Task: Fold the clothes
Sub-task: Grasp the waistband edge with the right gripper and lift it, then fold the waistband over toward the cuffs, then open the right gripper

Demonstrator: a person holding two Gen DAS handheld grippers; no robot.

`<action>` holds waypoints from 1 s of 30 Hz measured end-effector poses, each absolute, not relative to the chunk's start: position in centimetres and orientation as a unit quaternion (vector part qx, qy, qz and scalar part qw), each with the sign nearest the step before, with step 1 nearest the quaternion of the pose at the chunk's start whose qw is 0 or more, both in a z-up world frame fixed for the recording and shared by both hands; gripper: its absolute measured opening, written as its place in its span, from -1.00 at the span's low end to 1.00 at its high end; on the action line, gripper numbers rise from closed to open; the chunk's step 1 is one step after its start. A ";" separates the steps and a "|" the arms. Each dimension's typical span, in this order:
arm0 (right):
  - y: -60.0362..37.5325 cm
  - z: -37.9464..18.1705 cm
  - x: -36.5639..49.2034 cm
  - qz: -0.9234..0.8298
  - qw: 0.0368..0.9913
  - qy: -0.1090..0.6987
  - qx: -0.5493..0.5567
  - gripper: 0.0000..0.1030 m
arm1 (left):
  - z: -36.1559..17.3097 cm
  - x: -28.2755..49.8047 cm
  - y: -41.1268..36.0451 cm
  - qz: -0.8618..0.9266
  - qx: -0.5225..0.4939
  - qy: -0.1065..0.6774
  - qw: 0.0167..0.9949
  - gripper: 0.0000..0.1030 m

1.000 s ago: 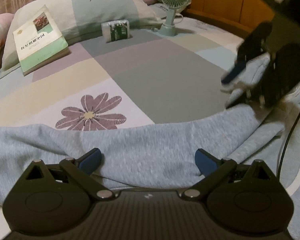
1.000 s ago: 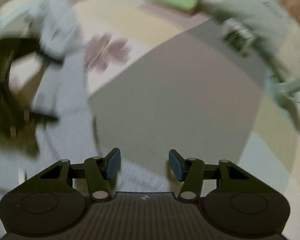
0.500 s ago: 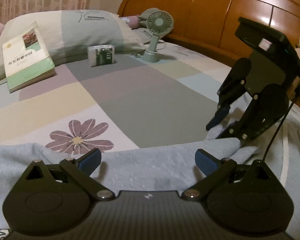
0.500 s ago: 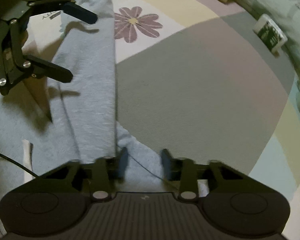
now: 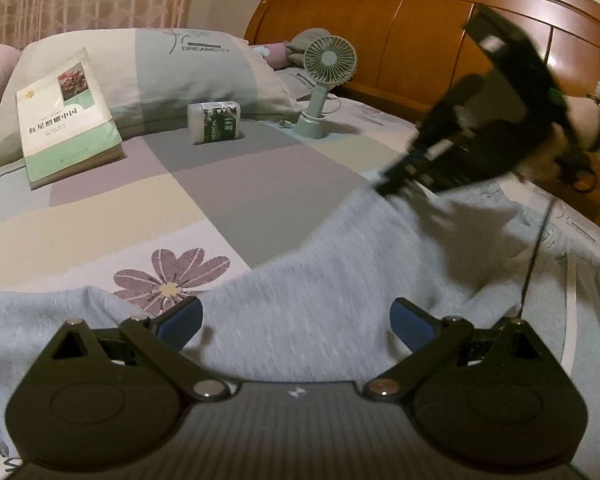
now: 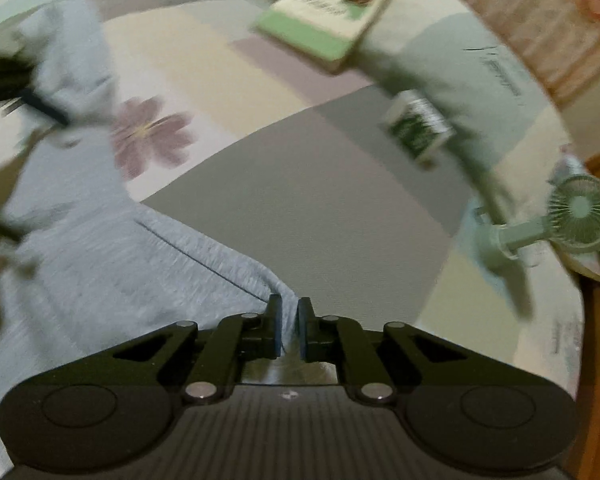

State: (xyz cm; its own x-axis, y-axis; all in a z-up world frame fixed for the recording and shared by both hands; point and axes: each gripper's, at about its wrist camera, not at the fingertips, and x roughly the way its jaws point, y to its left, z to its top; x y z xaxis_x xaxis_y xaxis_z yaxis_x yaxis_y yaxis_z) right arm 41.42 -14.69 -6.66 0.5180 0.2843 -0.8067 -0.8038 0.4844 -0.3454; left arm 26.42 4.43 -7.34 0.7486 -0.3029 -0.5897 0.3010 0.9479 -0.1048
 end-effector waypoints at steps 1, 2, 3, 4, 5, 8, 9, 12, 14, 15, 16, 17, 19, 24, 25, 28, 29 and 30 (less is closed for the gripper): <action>-14.6 -6.7 42.2 0.335 0.796 0.348 -0.365 -0.81 | -7.3 26.4 4.5 -0.161 -0.002 0.316 0.935 0.93; -14.7 -7.0 43.1 0.325 0.803 0.349 -0.358 -0.81 | -7.3 26.4 4.5 -0.161 -0.002 0.316 0.935 0.93; -14.7 -7.3 43.6 0.314 0.809 0.350 -0.353 -0.81 | -7.3 26.5 4.5 -0.160 -0.003 0.315 0.935 0.93; -14.6 -7.8 44.1 0.305 0.813 0.351 -0.350 -0.81 | -7.3 26.5 4.5 -0.160 -0.003 0.315 0.935 0.93; -14.4 -8.2 44.6 0.296 0.817 0.352 -0.348 -0.81 | -7.3 26.5 4.5 -0.159 -0.003 0.316 0.935 0.93; -14.4 -9.4 46.2 0.260 0.829 0.366 -0.333 -0.81 | -7.5 26.7 4.6 -0.154 -0.002 0.320 0.935 0.93; -14.4 -9.6 46.8 0.250 0.831 0.374 -0.327 -0.81 | -7.5 26.7 4.6 -0.153 -0.001 0.321 0.935 0.93; -16.1 -8.2 47.0 0.256 0.837 0.387 -0.289 -0.75 | -7.7 26.8 4.7 -0.148 0.004 0.325 0.934 0.93; -17.5 -6.7 46.3 0.256 0.843 0.383 -0.278 -0.62 | -8.0 27.0 4.8 -0.145 0.003 0.330 0.933 0.93; -18.3 -6.2 45.8 0.252 0.846 0.381 -0.275 -0.57 | -8.1 27.1 4.8 -0.143 0.003 0.334 0.932 0.93; -19.1 -5.7 45.3 0.247 0.848 0.383 -0.272 -0.49 | -8.2 27.2 4.8 -0.141 0.004 0.337 0.931 0.93; -20.1 -5.6 45.1 0.239 0.848 0.387 -0.272 -0.44 | -8.4 27.2 4.7 -0.139 0.007 0.340 0.930 0.93; -22.0 -6.0 44.7 0.221 0.846 0.401 -0.274 -0.42 | -8.5 27.3 4.5 -0.139 0.012 0.342 0.929 0.94; -25.6 -8.2 44.1 0.220 0.828 0.431 -0.284 -0.24 | -9.0 27.3 3.9 -0.153 0.018 0.347 0.925 0.94; -26.1 -8.6 44.0 0.223 0.824 0.435 -0.286 -0.20 | -9.1 27.3 3.8 -0.159 0.016 0.349 0.923 0.94; -27.4 -9.5 44.3 0.246 0.813 0.441 -0.289 -0.12 | -9.6 27.3 3.5 -0.187 0.007 0.356 0.915 0.93; -27.7 -9.8 44.8 0.254 0.810 0.442 -0.289 -0.04 | -9.7 27.4 3.4 -0.199 0.003 0.360 0.912 0.93; -28.0 -10.0 45.3 0.260 0.809 0.441 -0.288 0.00 | -9.9 27.4 3.2 -0.207 0.002 0.362 0.909 0.94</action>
State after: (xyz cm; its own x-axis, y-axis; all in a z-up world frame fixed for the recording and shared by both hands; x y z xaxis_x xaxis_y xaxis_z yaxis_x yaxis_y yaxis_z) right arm 45.28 -28.02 -10.02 0.4751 0.1662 -0.8641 -0.6751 0.6987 -0.2369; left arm 27.41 3.24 -9.94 0.6518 -0.3740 -0.6598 0.3775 0.9145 -0.1454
